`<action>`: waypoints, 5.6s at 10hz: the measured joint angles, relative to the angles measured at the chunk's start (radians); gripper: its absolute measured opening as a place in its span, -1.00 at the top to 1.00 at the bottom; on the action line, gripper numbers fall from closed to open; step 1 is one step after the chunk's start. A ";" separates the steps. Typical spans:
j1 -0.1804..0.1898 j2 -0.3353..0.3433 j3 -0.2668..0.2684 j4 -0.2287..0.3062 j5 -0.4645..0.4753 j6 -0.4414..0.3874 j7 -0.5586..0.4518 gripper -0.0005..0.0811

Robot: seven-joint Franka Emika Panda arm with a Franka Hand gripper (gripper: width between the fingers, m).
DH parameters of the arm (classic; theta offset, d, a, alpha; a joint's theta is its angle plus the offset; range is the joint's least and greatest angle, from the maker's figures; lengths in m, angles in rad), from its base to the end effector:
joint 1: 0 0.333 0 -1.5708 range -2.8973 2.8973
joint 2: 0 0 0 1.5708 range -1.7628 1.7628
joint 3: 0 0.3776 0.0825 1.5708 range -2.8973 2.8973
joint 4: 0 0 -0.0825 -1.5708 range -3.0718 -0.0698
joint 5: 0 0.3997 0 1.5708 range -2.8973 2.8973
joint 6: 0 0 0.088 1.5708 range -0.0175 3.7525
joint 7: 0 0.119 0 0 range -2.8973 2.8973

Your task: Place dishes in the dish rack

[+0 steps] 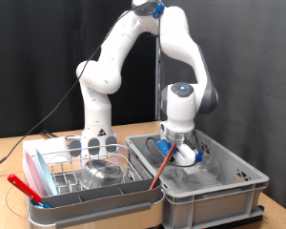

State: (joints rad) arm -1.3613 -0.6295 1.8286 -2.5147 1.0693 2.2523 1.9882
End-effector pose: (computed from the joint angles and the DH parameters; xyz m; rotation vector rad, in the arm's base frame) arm 0.3991 0.1917 0.2269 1.1387 -2.8268 -0.2052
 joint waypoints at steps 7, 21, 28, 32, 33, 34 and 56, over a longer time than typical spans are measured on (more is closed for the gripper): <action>0.063 -0.031 -0.018 -0.020 -0.043 0.015 0.035 -1.00; 0.062 -0.049 0.054 -0.021 0.300 0.295 -0.187 -1.00; 0.080 -0.096 0.008 -0.010 0.012 0.081 -0.002 -1.00; 0.076 -0.156 0.046 -0.007 0.010 0.112 0.041 -1.00; 0.074 -0.161 0.063 -0.008 0.050 0.153 0.031 -1.00; 0.072 -0.162 0.073 -0.008 0.095 0.182 0.007 -1.00; 0.030 -0.151 -0.032 0.042 0.051 -0.016 0.214 -1.00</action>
State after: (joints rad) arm -1.3310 -0.7805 1.7967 -2.4727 1.1198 2.2367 2.2025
